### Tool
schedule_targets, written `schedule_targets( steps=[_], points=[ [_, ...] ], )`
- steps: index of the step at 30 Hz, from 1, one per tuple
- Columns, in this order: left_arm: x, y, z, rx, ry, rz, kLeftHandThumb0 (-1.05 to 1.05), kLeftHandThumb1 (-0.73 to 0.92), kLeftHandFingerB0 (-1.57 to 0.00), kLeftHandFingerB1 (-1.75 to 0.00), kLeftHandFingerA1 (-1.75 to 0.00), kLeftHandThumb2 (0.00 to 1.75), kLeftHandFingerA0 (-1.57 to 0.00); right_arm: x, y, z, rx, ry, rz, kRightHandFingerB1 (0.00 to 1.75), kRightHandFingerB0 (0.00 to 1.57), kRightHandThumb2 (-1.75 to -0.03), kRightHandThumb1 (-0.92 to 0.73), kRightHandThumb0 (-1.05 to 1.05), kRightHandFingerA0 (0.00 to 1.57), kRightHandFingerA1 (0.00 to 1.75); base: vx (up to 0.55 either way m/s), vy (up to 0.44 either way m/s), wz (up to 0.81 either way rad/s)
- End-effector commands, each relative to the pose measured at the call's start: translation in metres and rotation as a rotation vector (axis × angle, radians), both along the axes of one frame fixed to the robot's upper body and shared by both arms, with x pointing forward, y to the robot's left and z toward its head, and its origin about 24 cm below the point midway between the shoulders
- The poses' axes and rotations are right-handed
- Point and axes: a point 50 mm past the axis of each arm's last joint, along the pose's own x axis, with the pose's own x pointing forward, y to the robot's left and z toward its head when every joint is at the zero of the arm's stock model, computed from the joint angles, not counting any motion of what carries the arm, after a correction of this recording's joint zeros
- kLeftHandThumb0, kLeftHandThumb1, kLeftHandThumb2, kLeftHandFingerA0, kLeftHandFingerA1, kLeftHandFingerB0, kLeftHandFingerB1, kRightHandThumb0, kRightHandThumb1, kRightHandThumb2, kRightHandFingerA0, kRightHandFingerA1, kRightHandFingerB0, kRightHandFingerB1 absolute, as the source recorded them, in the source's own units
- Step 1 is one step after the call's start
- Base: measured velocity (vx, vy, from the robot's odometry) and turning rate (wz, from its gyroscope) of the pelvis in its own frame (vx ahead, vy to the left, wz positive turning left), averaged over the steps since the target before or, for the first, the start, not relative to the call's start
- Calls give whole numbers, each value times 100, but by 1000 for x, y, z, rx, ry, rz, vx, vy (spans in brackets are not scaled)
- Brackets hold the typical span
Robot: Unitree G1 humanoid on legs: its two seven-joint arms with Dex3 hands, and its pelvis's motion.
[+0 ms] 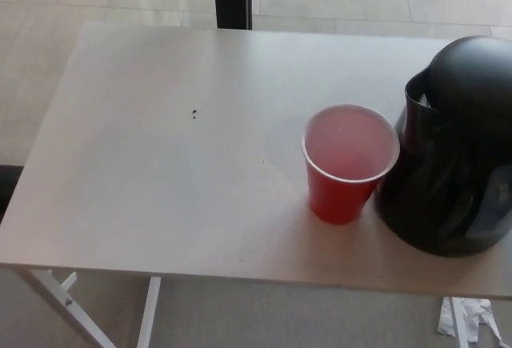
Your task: The robot uses its right hand to lift up a kettle kept on the middle of the desk by its handle and tilt it into a glass kept next to it to pour out water
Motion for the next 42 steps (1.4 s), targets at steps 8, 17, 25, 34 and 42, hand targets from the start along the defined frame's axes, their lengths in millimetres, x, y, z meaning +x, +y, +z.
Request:
schedule_targets(
  steps=[8, 17, 25, 34, 42],
  points=[
    [1, 3, 4, 11, 3, -6, -69, 61, -32, -53, -61, 99, -51, -1, 11, -7, 63, 20, -5, 51, 71, -71, -77, -14, 99, 159, 0, 0, 0],
    [4, 3, 5, 13, 11, -33, -68, 77, -39, -40, -51, 63, -58, 0, 15, -1, -46, -62, 93, 91, 97, -108, -63, -2, 92, 171, 0, 0, 0],
    [5, 1, 3, 8, 23, -37, -67, 77, -37, -38, -48, 63, -56, 0, 16, -7, -224, -48, 134, 120, 90, -113, -57, 0, 88, 157, 0, 0, 0],
    [6, 0, 2, 5, 14, -37, -68, 61, -32, -53, -61, 99, -50, -2, 18, -14, -124, -188, 34, 132, 104, -117, -53, 6, 119, 144, 0, 0, 0],
    [8, 2, 5, 13, 15, -32, -72, 61, -32, -53, -62, 99, -52, 2, 25, -1, -178, -325, -121, 152, 74, -73, -71, -20, 80, 175, 0, 0, 0]
  ],
)
